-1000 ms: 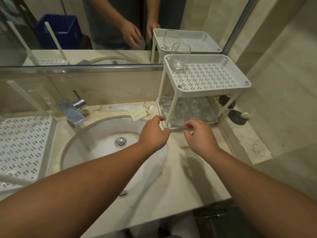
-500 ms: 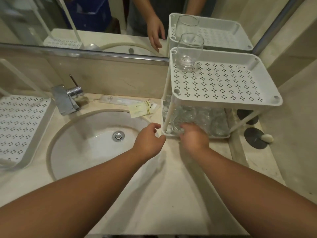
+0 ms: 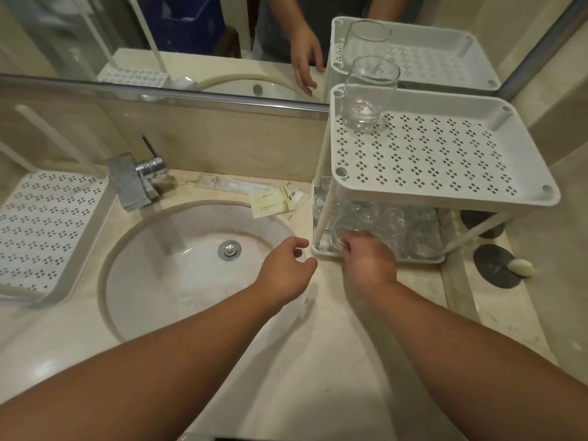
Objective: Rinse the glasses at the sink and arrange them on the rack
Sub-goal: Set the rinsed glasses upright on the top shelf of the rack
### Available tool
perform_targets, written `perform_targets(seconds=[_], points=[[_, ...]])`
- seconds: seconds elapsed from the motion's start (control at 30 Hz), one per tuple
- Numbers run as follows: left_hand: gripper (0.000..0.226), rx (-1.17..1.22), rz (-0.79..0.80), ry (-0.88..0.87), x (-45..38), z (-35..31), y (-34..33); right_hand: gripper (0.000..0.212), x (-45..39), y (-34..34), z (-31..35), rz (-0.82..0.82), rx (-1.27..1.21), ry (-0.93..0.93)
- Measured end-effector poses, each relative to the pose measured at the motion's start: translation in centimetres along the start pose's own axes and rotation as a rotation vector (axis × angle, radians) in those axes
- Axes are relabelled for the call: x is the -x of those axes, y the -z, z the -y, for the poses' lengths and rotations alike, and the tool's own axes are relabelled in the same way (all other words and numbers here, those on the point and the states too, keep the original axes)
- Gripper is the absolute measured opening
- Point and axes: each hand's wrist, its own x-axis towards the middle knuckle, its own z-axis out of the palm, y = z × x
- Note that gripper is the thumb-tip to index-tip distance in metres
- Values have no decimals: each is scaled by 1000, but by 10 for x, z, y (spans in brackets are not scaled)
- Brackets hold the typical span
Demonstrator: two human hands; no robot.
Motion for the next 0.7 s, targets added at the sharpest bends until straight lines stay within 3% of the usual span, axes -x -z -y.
perform_targets(seconds=[0.4, 0.7], points=[[43, -21, 64, -79, 4, -1, 15, 13, 34, 24, 13, -257, -235, -27], [85, -213, 168, -386, 22, -19, 12, 11, 100, 47, 32, -417, -408, -20]])
